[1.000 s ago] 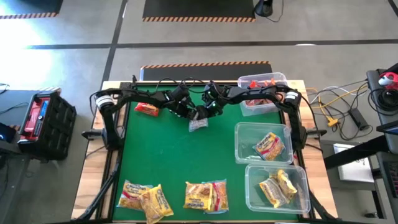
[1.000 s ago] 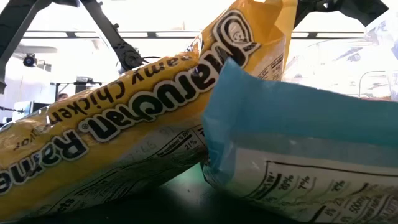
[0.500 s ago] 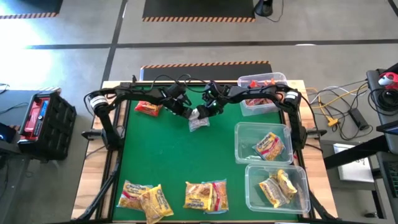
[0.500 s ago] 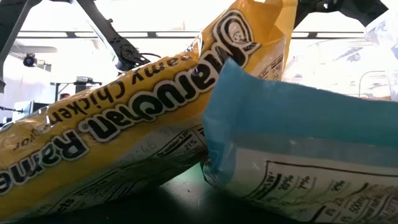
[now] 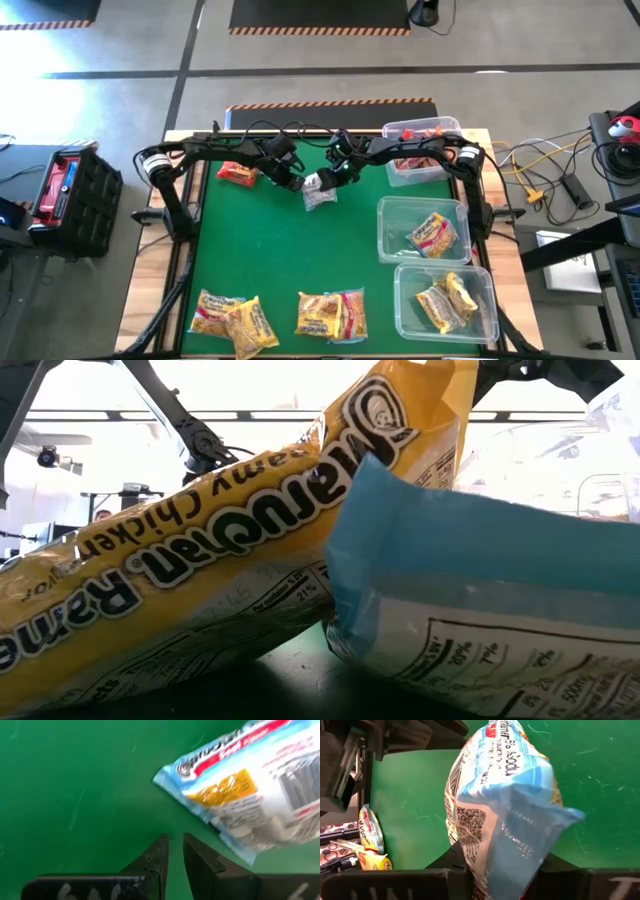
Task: Sort Maruchan noodles
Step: Put the top middle blue noodle pack into the middle transparent bin
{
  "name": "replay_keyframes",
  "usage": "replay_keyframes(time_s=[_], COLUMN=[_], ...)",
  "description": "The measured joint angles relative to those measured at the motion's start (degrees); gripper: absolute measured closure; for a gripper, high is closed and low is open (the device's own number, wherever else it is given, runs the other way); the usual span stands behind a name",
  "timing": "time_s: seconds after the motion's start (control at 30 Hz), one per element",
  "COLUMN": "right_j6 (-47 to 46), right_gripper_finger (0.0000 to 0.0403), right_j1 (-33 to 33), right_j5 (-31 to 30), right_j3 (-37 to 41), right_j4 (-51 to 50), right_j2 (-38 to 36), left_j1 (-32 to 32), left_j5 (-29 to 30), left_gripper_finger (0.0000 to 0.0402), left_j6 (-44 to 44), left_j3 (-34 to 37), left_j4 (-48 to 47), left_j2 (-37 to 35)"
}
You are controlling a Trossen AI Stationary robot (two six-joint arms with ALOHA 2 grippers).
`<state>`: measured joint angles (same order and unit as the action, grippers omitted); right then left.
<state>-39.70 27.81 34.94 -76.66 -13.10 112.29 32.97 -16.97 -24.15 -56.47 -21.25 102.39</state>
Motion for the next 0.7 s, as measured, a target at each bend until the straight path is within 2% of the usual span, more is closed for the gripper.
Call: replay_keyframes(time_s=[0.1,0.27,0.7], right_j6=[-0.1,-0.33,-0.13], right_gripper_finger=[0.0322,0.0322,0.0322], right_j1=[0.09,1.09,4.17], right_j5=[0.62,6.04,17.8], right_j3=[0.0,0.11,0.11], right_j4=[0.0,-0.88,-5.69], right_j2=[0.0,-0.74,-10.84], left_j1=[0.08,0.13,0.24], left_j5=[0.14,1.99,2.65], left_gripper_finger=[0.0361,0.0361,0.0361], left_j6=[1.9,3.33,5.14], left_j3=[-0.01,0.04,0.29], left_j4=[-2.38,-4.31,-4.18], left_j2=[0.0,-0.15,-0.17])
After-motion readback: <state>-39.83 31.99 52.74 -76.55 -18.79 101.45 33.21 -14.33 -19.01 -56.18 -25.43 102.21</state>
